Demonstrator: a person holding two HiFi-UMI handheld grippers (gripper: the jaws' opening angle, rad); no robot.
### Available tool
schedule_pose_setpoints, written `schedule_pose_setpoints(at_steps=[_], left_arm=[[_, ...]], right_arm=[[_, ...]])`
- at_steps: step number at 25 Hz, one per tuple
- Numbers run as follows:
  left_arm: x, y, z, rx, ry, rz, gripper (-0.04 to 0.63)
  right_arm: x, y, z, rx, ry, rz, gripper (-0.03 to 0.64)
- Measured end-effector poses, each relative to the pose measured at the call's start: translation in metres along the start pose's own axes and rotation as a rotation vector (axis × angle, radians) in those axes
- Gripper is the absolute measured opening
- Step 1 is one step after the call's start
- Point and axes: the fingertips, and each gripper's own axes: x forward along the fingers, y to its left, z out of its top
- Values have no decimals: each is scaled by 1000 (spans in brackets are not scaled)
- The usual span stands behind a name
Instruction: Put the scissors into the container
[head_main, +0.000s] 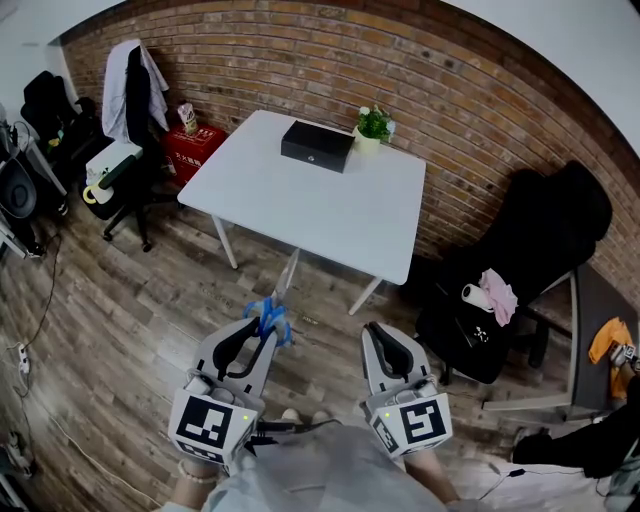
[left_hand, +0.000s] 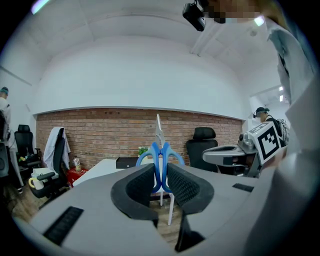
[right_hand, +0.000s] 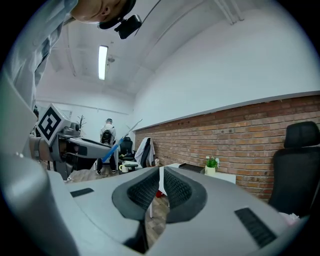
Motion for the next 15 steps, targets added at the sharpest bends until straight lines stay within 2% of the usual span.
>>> schedule_pose_setpoints(at_steps=[6,15], left_arm=[[-10,11,-3,0,-6,-1,97],[-18,20,-4,8,-3,18,97]], right_arm=[[1,9,-4,-1,4,-33,55],[-4,19,-8,-23,16,-33,55]])
